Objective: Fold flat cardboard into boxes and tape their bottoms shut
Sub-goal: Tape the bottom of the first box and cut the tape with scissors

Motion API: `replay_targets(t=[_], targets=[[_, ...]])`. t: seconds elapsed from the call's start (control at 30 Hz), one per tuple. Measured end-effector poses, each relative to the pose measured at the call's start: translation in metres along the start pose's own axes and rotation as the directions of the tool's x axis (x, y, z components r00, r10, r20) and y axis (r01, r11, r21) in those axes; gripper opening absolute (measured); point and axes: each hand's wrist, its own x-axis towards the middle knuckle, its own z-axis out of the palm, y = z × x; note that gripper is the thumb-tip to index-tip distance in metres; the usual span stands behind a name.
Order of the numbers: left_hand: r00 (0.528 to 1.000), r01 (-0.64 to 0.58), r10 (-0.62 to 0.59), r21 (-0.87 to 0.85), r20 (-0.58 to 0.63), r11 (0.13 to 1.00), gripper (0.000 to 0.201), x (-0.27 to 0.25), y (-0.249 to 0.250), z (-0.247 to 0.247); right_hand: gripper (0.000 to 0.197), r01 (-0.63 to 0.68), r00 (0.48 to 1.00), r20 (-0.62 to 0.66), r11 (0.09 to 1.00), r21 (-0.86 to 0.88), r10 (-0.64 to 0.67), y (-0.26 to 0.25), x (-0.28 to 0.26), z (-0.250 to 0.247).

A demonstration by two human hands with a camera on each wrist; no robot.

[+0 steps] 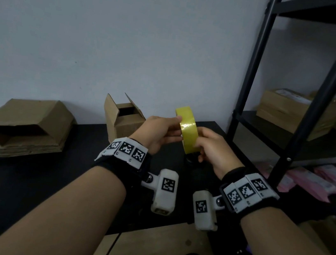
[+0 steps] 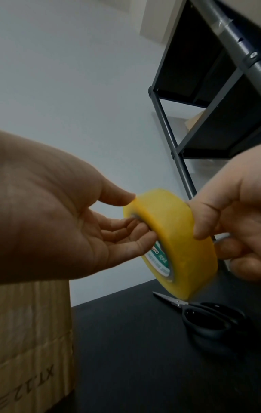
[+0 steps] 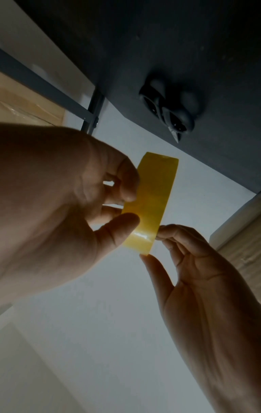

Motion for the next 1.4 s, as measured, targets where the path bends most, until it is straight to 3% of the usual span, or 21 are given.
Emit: replay_targets(t=[0.2, 0.33, 0.47, 0.63, 0.8, 0.9, 1.07, 1.4], targets=[[0.996, -0.091, 0.091, 0.047, 0.001, 0.995, 0.028, -0.001, 0.001, 0.004, 0.033, 0.039, 0.999, -0.039, 0.999, 0.030, -0.038, -0.004, 0.001, 0.000], [0.987, -0.153, 0.145, 0.127, 0.075, 0.980, 0.025, -0.004, -0.003, 0.004, 0.034, 0.059, 0.998, -0.037, 0.998, 0.003, -0.059, -0.004, 0.003, 0.001], [0.986, -0.135, 0.126, 0.070, 0.112, 0.988, 0.024, -0.005, -0.003, 0.000, 0.042, 0.056, 0.998, -0.040, 0.998, -0.032, -0.057, -0.003, 0.004, 0.000], [0.988, -0.080, 0.079, 0.009, 0.133, 0.997, 0.026, -0.006, -0.003, -0.007, 0.034, -0.019, 0.976, -0.211, 0.989, 0.149, 0.051, -0.004, 0.013, -0.008], [0.965, -0.071, 0.057, 0.045, 0.254, 0.996, 0.029, -0.010, -0.007, -0.010, 0.042, -0.221, 0.969, -0.103, 0.973, 0.064, 0.227, 0.006, 0.020, -0.004], [0.951, -0.084, 0.050, 0.101, 0.305, 0.991, 0.036, -0.014, -0.008, -0.011, 0.023, -0.171, 0.975, -0.116, 0.975, 0.143, 0.188, 0.004, 0.020, -0.003], [0.937, -0.081, 0.015, 0.176, 0.349, 0.981, 0.045, -0.017, -0.004, -0.013, 0.042, -0.093, 0.968, -0.223, 0.989, 0.119, 0.118, 0.002, 0.021, -0.006], [0.934, -0.044, -0.024, 0.181, 0.355, 0.983, 0.033, -0.017, 0.007, -0.013, 0.046, 0.150, 0.947, -0.296, 0.987, 0.058, -0.126, 0.003, 0.018, -0.006]])
